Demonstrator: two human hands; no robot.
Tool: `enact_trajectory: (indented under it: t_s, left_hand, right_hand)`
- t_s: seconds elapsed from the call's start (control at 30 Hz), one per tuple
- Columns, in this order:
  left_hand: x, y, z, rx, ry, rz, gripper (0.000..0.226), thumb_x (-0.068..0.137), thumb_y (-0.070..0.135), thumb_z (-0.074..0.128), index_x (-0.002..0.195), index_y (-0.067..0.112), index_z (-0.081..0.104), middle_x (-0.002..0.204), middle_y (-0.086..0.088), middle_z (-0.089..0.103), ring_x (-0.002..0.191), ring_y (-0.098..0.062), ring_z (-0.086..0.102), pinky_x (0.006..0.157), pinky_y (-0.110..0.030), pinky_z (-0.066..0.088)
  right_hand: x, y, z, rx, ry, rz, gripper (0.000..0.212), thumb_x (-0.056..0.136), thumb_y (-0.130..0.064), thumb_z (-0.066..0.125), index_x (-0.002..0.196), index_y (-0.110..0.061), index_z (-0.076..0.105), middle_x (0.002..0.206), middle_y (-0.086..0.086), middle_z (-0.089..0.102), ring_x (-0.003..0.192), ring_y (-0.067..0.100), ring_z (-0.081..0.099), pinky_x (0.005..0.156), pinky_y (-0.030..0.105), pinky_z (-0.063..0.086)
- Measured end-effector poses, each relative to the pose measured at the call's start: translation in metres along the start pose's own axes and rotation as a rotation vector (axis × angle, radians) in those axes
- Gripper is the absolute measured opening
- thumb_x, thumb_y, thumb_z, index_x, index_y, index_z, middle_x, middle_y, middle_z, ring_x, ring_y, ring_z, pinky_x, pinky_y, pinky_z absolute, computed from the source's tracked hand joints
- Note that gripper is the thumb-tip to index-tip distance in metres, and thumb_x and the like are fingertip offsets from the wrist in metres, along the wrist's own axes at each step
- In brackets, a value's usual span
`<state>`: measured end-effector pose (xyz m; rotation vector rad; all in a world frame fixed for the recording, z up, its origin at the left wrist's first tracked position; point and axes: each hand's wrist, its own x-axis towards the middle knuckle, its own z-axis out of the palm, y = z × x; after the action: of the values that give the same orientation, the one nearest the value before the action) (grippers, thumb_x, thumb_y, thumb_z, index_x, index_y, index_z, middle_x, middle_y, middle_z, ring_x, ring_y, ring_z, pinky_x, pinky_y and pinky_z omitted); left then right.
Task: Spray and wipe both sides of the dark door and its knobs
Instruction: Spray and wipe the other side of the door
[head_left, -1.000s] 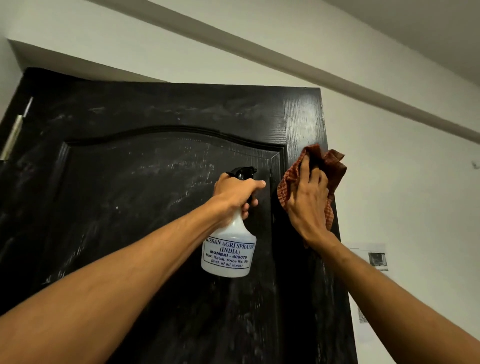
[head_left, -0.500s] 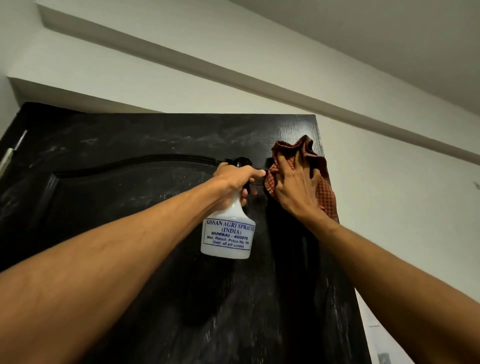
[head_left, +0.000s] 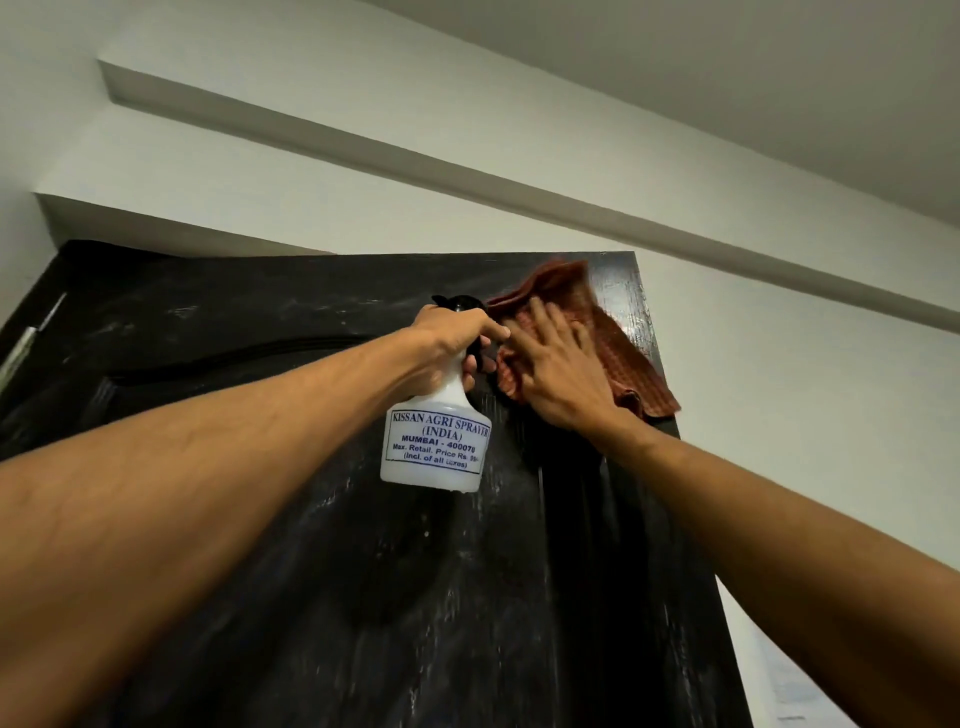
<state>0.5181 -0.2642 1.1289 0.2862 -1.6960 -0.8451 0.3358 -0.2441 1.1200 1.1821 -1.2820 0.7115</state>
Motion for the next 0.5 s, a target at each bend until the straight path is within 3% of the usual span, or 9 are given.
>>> enact_trajectory:
  t_s: [0.07, 0.13, 0.23, 0.3, 0.37, 0.4, 0.47, 0.5]
  left_hand:
    - [0.000, 0.004, -0.001, 0.010, 0.006, 0.016, 0.018, 0.087, 0.013, 0.078, 0.086, 0.003, 0.062, 0.075, -0.018, 0.065, 0.038, -0.011, 0.040, 0.043, -0.020, 0.037]
    - [0.002, 0.006, -0.002, 0.025, 0.003, 0.011, 0.020, 0.088, 0.014, 0.077, 0.086, 0.006, 0.060, 0.076, -0.019, 0.065, 0.041, -0.011, 0.040, 0.044, -0.020, 0.037]
    - [0.008, 0.004, -0.015, 0.049, -0.004, 0.007, 0.020, 0.089, 0.016, 0.077, 0.087, 0.008, 0.059, 0.078, -0.018, 0.067, 0.042, -0.010, 0.041, 0.044, -0.020, 0.039]
    - [0.010, -0.001, -0.022, 0.061, -0.005, 0.008, 0.018, 0.088, 0.015, 0.077, 0.087, 0.007, 0.061, 0.078, -0.017, 0.066, 0.043, -0.010, 0.041, 0.043, -0.020, 0.039]
    - [0.013, -0.008, -0.027, 0.044, -0.015, 0.022, 0.014, 0.087, 0.012, 0.076, 0.089, 0.005, 0.064, 0.081, -0.015, 0.064, 0.044, -0.012, 0.042, 0.044, -0.020, 0.037]
    - [0.017, -0.010, -0.032, 0.041, -0.026, 0.031, 0.013, 0.087, 0.011, 0.076, 0.091, 0.005, 0.065, 0.081, -0.015, 0.063, 0.043, -0.012, 0.042, 0.043, -0.020, 0.037]
    - [0.023, -0.013, -0.039, 0.046, -0.053, 0.023, 0.014, 0.087, 0.012, 0.075, 0.094, 0.006, 0.065, 0.078, -0.015, 0.065, 0.038, -0.010, 0.041, 0.041, -0.019, 0.037]
    - [0.029, -0.013, -0.049, 0.049, -0.072, 0.027, 0.014, 0.088, 0.012, 0.075, 0.094, 0.006, 0.063, 0.075, -0.016, 0.065, 0.036, -0.009, 0.040, 0.041, -0.018, 0.037]
  right_hand:
    - [0.007, 0.005, -0.005, 0.015, -0.021, -0.020, 0.059, 0.105, -0.039, 0.039, 0.161, -0.038, 0.021, 0.170, 0.006, 0.016, 0.155, 0.029, 0.017, 0.125, 0.051, 0.011]
    - [0.017, 0.024, -0.010, 0.060, 0.029, 0.151, 0.056, 0.105, -0.038, 0.039, 0.160, -0.037, 0.026, 0.164, 0.010, 0.030, 0.147, 0.033, 0.029, 0.124, 0.055, 0.014]
    - [0.026, 0.028, -0.006, -0.012, 0.058, 0.317, 0.057, 0.106, -0.040, 0.036, 0.161, -0.036, 0.022, 0.171, 0.009, 0.010, 0.156, 0.033, 0.011, 0.124, 0.057, 0.003]
    - [0.030, 0.003, 0.004, -0.006, 0.028, 0.145, 0.056, 0.106, -0.042, 0.034, 0.161, -0.038, 0.021, 0.172, 0.006, 0.002, 0.158, 0.026, 0.000, 0.126, 0.054, -0.001]
    - [0.035, -0.018, 0.012, -0.018, -0.044, -0.034, 0.056, 0.107, -0.044, 0.032, 0.161, -0.040, 0.018, 0.172, 0.002, 0.007, 0.158, 0.023, 0.005, 0.126, 0.051, 0.001]
    - [0.042, -0.020, 0.011, -0.024, -0.065, -0.038, 0.056, 0.107, -0.045, 0.032, 0.161, -0.041, 0.018, 0.170, 0.003, 0.016, 0.156, 0.024, 0.013, 0.125, 0.051, 0.004]
    - [0.056, -0.002, -0.001, -0.028, -0.047, 0.114, 0.055, 0.107, -0.046, 0.034, 0.161, -0.042, 0.021, 0.165, 0.008, 0.029, 0.150, 0.029, 0.026, 0.122, 0.053, 0.009]
    - [0.067, 0.008, -0.004, -0.030, -0.018, 0.221, 0.055, 0.108, -0.046, 0.033, 0.161, -0.042, 0.020, 0.167, 0.009, 0.025, 0.151, 0.030, 0.024, 0.122, 0.055, 0.008]
